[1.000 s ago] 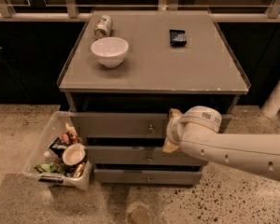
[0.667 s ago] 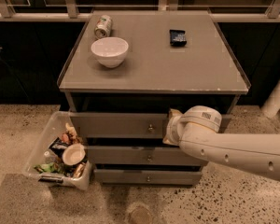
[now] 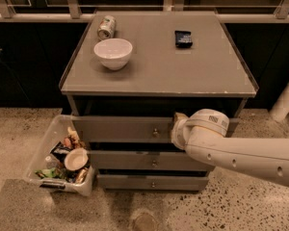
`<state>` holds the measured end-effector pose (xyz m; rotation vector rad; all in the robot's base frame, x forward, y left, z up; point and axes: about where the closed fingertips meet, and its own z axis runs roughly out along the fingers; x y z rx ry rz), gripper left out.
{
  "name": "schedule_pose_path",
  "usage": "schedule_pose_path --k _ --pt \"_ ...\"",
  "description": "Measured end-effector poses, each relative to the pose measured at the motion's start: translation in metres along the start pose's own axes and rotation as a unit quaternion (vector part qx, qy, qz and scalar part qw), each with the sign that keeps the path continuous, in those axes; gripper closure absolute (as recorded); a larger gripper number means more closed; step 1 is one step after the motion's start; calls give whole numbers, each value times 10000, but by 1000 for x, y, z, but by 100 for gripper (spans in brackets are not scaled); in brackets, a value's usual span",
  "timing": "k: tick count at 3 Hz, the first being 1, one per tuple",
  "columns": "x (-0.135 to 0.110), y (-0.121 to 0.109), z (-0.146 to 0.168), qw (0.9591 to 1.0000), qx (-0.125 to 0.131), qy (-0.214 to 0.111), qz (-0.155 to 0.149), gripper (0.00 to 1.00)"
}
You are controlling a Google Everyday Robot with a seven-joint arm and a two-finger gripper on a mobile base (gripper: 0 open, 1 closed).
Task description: Open top drawer
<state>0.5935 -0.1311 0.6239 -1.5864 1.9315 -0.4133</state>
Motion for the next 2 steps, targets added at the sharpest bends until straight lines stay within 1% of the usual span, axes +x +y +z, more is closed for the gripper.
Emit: schedule_pose_path --k 1,2 --pt "0 0 0 10000 0 0 0 100" --pt "-1 -2 -3 10000 0 0 0 100"
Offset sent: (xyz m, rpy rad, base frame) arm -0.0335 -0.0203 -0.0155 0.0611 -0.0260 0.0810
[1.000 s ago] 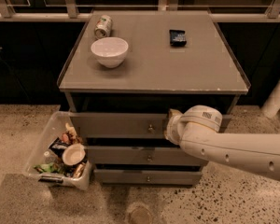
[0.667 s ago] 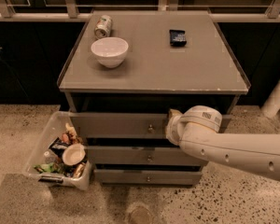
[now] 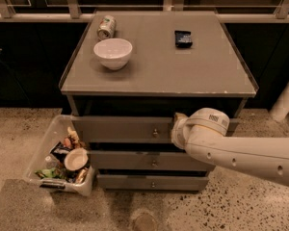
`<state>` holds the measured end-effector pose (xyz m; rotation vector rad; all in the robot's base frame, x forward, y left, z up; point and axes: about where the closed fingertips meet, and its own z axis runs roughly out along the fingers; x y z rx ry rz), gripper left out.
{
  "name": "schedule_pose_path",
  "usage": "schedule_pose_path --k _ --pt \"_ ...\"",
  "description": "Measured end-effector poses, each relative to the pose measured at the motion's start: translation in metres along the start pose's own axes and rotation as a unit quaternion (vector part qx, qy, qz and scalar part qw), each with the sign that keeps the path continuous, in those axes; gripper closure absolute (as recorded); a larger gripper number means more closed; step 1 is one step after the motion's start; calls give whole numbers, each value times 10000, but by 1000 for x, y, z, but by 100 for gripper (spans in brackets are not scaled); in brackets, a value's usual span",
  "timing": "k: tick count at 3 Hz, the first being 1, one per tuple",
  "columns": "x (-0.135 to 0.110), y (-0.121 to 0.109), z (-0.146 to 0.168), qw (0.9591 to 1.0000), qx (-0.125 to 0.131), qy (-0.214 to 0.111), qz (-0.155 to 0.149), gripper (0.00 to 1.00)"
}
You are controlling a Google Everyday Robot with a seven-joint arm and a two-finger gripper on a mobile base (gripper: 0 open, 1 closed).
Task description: Open top drawer
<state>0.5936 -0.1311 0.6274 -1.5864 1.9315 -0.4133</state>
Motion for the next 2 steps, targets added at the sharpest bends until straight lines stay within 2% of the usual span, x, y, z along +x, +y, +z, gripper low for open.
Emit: schedule_pose_path --k 2 --pt "-4 -2 -11 9999 44 -68 -115 100"
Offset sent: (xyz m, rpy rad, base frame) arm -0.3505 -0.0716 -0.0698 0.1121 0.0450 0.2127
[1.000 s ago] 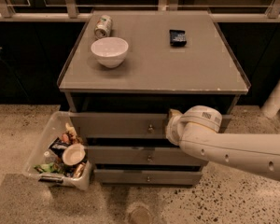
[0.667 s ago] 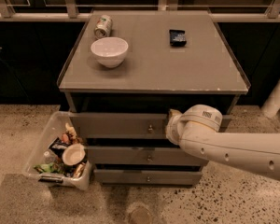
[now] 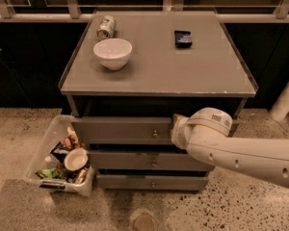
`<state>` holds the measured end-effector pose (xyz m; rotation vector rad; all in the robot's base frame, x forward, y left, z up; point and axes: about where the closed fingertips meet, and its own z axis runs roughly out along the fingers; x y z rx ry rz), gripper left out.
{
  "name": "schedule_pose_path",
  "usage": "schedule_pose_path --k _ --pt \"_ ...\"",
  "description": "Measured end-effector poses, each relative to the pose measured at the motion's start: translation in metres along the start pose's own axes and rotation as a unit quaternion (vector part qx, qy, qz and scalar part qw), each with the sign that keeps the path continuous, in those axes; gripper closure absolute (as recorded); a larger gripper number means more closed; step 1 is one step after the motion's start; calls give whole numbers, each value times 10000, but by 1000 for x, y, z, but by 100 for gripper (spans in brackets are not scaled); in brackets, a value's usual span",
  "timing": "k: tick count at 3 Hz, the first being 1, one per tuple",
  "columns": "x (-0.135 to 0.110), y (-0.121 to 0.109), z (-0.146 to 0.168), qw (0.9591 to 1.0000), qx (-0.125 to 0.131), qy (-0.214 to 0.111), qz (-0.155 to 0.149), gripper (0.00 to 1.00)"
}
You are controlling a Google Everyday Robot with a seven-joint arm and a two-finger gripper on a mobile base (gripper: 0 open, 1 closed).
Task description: Open top drawer
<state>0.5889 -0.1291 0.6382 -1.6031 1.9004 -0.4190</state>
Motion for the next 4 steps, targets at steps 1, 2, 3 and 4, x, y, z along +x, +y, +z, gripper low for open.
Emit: schedule_pose_path --k 1,2,3,4 --pt "-3 1 -6 10000 2 -54 27 100" --pt "-7 -1 -14 9999 6 -108 3 100" --pt "-7 -1 -14 9999 5 -108 4 100" --pt "-6 -1 -13 9999 -23 -102 26 100"
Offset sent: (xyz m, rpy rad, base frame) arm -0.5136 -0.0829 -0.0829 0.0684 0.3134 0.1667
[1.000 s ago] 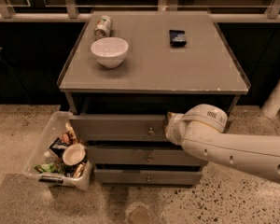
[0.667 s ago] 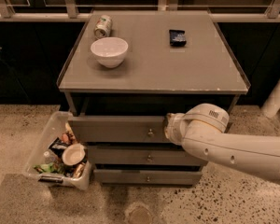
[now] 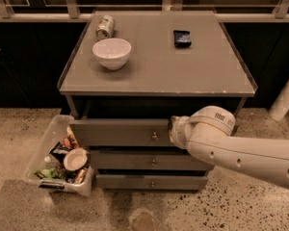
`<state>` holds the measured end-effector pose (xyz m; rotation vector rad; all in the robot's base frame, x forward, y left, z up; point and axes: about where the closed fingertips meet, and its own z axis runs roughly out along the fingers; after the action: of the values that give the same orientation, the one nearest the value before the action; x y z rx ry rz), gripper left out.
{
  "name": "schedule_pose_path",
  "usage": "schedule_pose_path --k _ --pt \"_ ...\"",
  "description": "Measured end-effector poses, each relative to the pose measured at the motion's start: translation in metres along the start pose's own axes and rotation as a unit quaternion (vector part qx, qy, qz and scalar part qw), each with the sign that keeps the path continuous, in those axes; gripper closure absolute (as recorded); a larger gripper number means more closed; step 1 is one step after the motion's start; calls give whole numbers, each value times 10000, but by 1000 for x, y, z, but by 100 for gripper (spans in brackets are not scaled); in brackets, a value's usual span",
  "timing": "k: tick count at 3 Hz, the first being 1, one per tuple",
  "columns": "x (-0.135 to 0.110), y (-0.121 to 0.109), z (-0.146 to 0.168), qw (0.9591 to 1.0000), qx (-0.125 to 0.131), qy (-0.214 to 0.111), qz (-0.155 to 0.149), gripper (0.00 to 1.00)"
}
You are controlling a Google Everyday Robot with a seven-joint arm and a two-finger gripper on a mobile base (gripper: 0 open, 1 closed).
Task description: Open top drawer
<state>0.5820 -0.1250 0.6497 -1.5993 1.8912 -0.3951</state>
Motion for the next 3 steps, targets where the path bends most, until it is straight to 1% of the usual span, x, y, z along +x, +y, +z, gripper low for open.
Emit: schedule_pose_path --k 1,3 --pt "9 5 2 10000 -51 22 53 100" --pt "7 0 -1 10000 -51 20 52 100"
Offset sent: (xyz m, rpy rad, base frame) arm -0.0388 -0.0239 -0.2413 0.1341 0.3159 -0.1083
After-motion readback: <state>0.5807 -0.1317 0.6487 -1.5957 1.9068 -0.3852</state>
